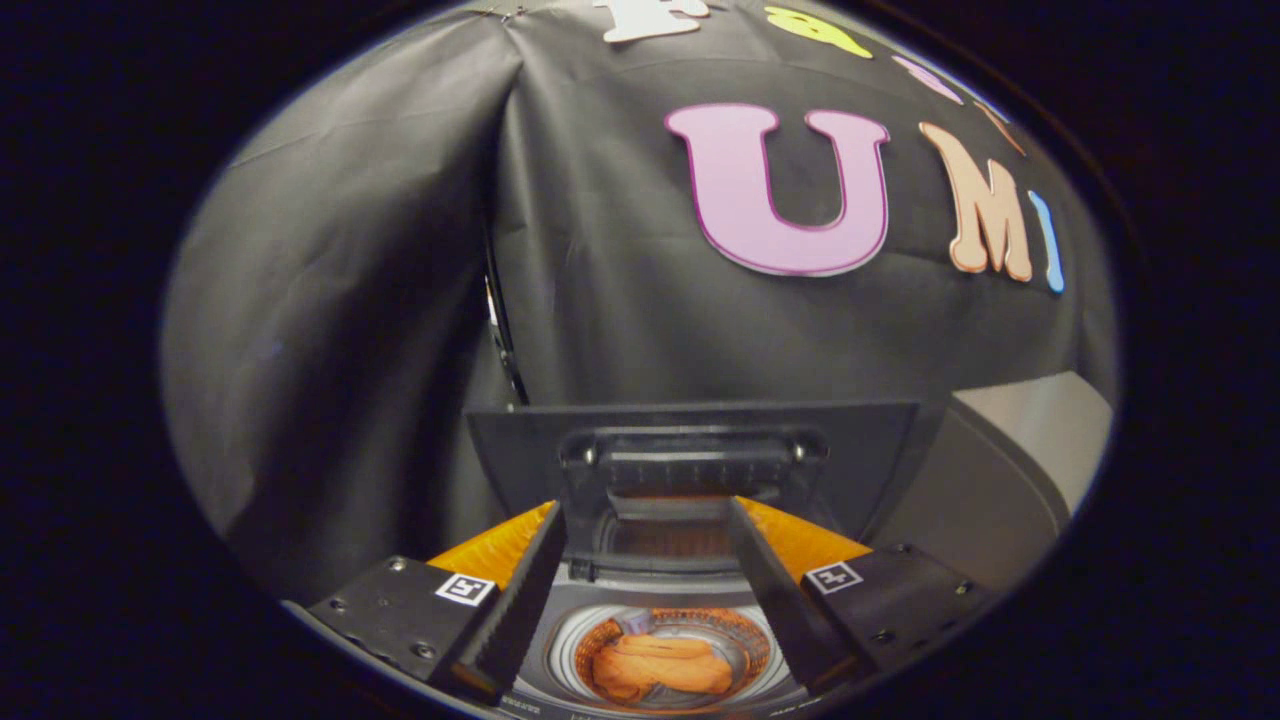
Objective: Put the clothes into the washing machine and then close the washing machine lid.
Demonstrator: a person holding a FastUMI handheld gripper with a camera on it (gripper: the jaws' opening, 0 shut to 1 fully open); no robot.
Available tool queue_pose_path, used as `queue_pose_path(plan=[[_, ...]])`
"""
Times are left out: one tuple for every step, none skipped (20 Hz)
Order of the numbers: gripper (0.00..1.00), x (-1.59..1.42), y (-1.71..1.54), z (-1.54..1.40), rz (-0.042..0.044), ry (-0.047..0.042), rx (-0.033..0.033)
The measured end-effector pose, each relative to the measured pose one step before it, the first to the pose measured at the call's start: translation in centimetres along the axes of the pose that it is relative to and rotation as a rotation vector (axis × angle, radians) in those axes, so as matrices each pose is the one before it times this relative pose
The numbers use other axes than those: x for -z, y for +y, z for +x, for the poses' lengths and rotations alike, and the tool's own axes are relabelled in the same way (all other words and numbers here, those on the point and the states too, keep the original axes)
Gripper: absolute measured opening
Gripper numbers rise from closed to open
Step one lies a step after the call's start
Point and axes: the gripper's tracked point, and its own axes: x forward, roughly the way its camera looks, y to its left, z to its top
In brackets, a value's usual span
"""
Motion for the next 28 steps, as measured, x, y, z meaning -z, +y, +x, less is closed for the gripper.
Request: queue_pose_path(plan=[[0.97,-1.292,0.053,0.425,-0.00742,-0.03353,-0.00112],[0.97,-1.484,0.097,0.47,-0.00399,-0.04328,-0.00441],[0.97,-1.273,0.124,0.624,-0.00022,-0.04691,-0.00234],[0.97,-0.901,-0.001,0.44,-0.00308,-0.04896,0.0001],[0.97,-1.133,-0.008,0.756,-0.00181,-0.0502,-0.00187],[0.97,-1.188,0.026,0.503,0.00039,-0.04068,0.00533],[0.97,-0.766,-0.242,0.375,0.00012,-0.03298,0.0091],[0.97,-0.137,-0.051,0.777,0.00325,-0.01943,0.0084],[0.97,0.085,-0.112,0.814,0.01072,-0.00314,0.01111],[0.97,0.089,-0.205,0.699,0.0139,-0.00128,0.00772],[0.97,0.208,-0.084,0.681,-0.00003,-0.00519,0.00506],[0.96,0.032,0.004,0.653,-0.01421,-0.00996,0.0048],[0.96,0.349,-0.364,0.592,-0.03054,-0.00028,0.01274],[0.96,0.588,-0.538,0.619,-0.02649,0.00811,0.02007],[0.96,0.776,-0.753,0.784,-0.00811,0.02254,0.03224],[0.96,1.173,-0.041,0.586,0.00137,0.02149,0.00798],[0.96,0.857,0.0,0.537,0.01182,0.02221,0.00042],[0.96,0.861,0.107,0.699,0.02135,0.02285,-0.00464],[0.96,1.201,-0.662,0.691,0.01289,0.04165,0.02863],[0.96,0.752,-0.181,0.009,0.00659,0.03057,0.01191],[0.96,-0.792,-0.026,-0.079,-0.0057,-0.04287,0.01973],[0.97,-0.036,-0.021,-0.238,-0.00807,-0.00053,0.00808],[0.97,0.075,-0.061,-0.006,-0.0039,-0.00394,0.00132],[0.97,0.076,-0.323,-0.077,0.01644,0.00362,0.01169],[0.97,-0.021,-0.179,-0.237,-0.00561,-0.00124,0.01236],[0.97,0.241,0.13,-0.205,-0.00446,0.00705,0.00118],[0.98,-0.164,0.062,-0.203,-0.00358,-0.00698,-0.00246],[0.98,0.044,-0.21,-0.303,0.01012,-0.00103,0.00302]])
